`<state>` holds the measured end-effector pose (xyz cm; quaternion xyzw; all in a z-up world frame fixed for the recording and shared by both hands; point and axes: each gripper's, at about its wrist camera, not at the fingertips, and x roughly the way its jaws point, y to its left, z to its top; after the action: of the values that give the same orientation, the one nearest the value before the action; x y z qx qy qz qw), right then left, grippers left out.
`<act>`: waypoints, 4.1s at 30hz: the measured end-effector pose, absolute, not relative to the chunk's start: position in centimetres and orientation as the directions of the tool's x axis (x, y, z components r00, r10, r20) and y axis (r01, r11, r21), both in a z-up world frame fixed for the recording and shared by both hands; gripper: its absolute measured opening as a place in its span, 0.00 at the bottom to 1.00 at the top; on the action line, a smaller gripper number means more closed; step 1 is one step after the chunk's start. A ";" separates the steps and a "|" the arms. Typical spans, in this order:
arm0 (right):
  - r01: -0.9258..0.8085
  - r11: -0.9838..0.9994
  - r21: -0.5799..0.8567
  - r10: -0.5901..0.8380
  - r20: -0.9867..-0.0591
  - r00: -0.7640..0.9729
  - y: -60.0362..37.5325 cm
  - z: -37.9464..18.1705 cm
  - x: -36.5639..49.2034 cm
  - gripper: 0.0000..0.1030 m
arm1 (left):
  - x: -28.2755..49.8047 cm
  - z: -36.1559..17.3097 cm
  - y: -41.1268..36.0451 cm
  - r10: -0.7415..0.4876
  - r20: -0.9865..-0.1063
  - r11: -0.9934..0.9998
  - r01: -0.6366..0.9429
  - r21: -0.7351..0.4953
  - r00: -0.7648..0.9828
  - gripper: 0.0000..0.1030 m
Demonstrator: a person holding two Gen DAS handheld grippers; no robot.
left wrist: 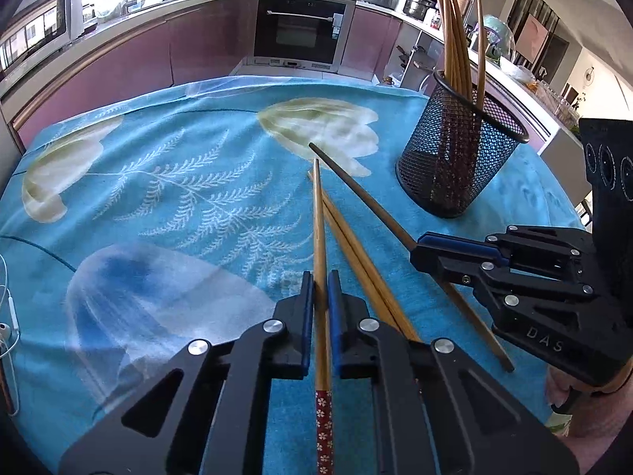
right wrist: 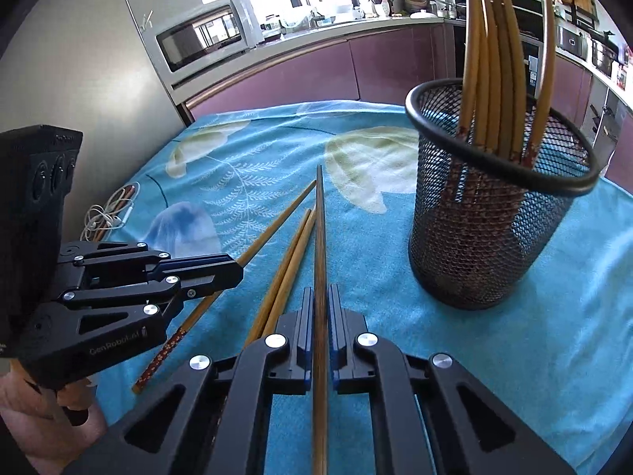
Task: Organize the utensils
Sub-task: 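Lift the chopstick upright and carry it over the mesh cup with the right gripper, then lower the chopstick into the mesh cup and open the right gripper, then pull the right gripper back and move it over the last chopsticks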
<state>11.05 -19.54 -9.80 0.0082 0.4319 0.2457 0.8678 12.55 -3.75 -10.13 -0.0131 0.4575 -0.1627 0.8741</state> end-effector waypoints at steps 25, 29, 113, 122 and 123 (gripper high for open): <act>-0.447 0.836 0.320 0.549 -0.510 0.662 -26.3 -1.3 7.8 0.06 | 9.3 0.5 -3.3 -0.534 -0.582 0.845 0.416 -0.336 0.614 0.08; -0.446 0.839 0.311 0.543 -0.487 0.684 -27.0 -0.1 8.1 0.06 | 9.9 1.9 -3.7 -0.542 -0.552 0.840 0.426 -0.336 0.634 0.08; -0.471 0.855 0.217 0.497 -0.601 0.626 -24.4 -2.2 9.0 0.33 | 13.9 -2.5 -4.7 -0.292 -0.661 0.948 0.302 -0.103 0.691 0.55; -0.488 0.836 0.251 0.499 -0.718 0.485 -20.5 -8.3 9.2 0.33 | 12.5 -7.4 -2.8 -0.251 -0.734 0.962 0.248 -0.116 0.632 0.55; -0.488 0.836 0.253 0.497 -0.726 0.475 -20.1 -8.8 9.3 0.33 | 12.5 -7.7 -2.6 -0.248 -0.738 0.963 0.243 -0.117 0.628 0.55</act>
<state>9.26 -20.13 -8.78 0.0057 0.4244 0.2867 0.8588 12.49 -2.57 -7.69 -0.0029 0.4095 -0.1362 0.9021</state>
